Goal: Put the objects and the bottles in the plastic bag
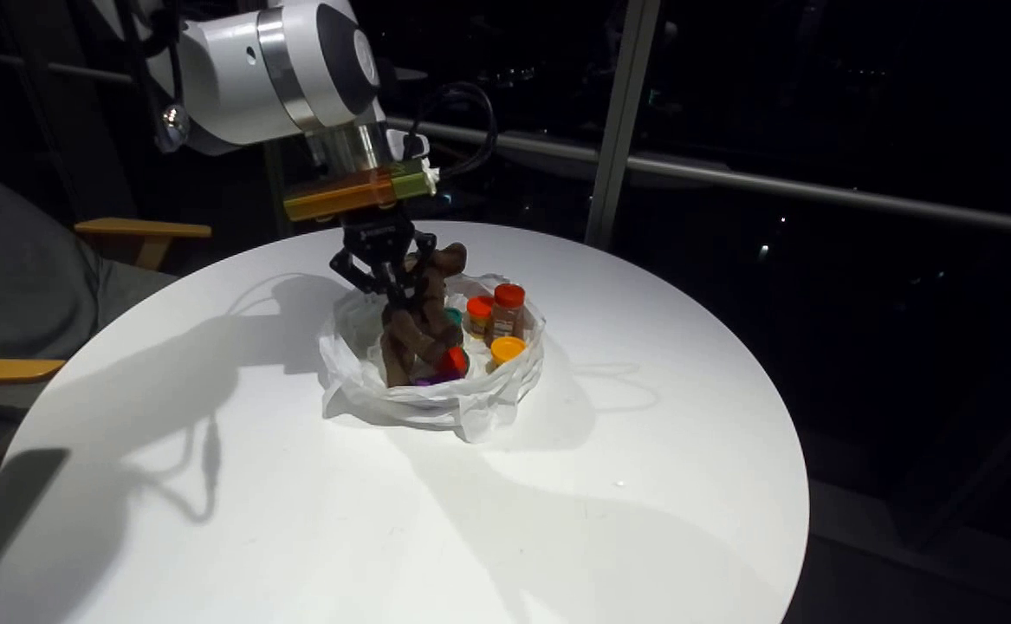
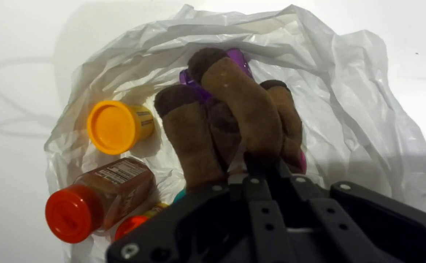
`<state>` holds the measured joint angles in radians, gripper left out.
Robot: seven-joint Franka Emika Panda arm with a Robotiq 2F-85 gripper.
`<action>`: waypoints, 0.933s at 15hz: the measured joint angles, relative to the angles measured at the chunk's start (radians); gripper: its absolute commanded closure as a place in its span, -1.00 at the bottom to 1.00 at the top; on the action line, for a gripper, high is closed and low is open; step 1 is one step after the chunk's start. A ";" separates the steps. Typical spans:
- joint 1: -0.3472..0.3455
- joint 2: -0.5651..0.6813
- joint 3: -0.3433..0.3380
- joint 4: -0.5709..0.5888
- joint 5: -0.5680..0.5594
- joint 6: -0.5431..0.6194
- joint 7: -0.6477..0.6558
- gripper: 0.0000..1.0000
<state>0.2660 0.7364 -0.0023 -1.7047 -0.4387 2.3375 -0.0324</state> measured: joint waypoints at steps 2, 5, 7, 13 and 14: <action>0.009 0.020 -0.014 0.012 -0.027 0.001 0.011 0.80; 0.017 0.036 -0.023 0.020 -0.056 0.001 0.010 0.79; 0.019 0.045 -0.023 0.022 -0.062 0.001 0.007 0.29; 0.027 0.036 -0.024 0.021 -0.096 -0.019 -0.004 -0.57; 0.027 0.022 -0.022 0.017 -0.096 -0.026 -0.018 -0.71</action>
<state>0.2934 0.7579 -0.0244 -1.6881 -0.5351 2.3111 -0.0508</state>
